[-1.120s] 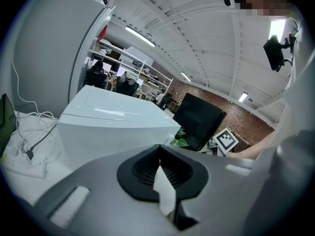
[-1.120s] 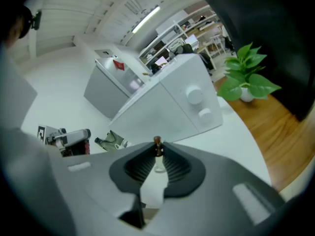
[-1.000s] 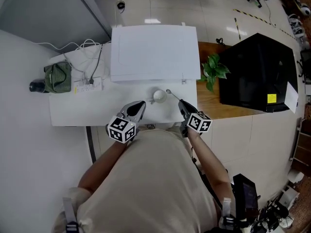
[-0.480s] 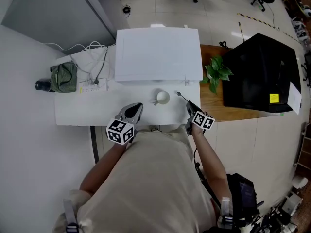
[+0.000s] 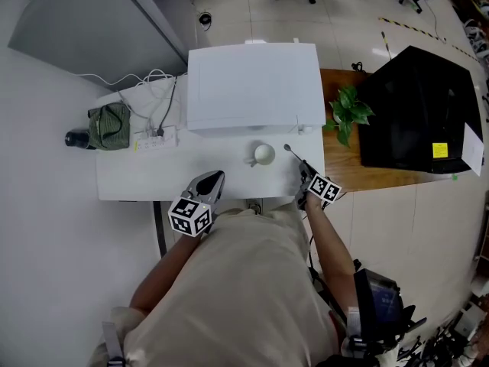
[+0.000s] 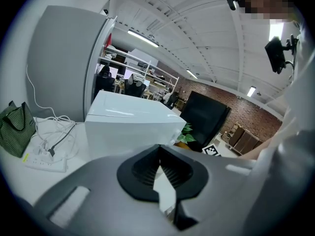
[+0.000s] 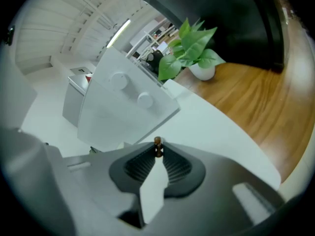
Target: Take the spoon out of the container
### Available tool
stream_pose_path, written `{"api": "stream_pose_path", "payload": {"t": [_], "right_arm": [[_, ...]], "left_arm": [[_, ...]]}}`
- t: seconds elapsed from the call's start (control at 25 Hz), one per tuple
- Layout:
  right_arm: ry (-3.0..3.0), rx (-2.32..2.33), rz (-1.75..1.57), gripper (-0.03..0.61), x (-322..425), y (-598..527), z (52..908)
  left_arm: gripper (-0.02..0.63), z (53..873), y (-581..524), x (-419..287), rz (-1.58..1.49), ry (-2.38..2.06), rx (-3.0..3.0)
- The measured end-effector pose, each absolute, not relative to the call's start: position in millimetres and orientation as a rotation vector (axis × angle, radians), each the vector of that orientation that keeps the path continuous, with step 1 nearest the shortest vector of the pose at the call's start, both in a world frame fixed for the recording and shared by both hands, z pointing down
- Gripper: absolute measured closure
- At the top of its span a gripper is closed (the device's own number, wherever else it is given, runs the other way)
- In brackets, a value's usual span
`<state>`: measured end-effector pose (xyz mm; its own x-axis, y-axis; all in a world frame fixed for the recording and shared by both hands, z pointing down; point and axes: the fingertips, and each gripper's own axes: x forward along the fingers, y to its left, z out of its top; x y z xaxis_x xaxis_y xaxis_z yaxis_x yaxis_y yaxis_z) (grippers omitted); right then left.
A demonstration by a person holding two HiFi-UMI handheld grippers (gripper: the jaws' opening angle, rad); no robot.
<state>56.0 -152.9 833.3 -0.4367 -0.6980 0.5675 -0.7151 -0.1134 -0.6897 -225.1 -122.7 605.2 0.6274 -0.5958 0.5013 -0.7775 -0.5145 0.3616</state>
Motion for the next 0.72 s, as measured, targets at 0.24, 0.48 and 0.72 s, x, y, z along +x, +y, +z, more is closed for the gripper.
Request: {"api": "stream_pose_path", "payload": {"t": [0.24,0.48,0.72], "right_arm": [[-2.026,1.689,1.799,0.537,55.0,-147.8,850.0],[-1.907,1.698,1.890,0.532,56.3,-136.1,873.9],[-1.822,1.669,1.782,0.520,57.1,-126.3,891.5]], "left_arm": [[0.634,604.9,-112.3,-239.2,0.428,-1.096,2.277],[0.634,607.1,-101.3,-254.8,0.430,-1.127,2.258],[0.634,609.6,-89.7,-257.5,0.454,-1.108,2.269]]}}
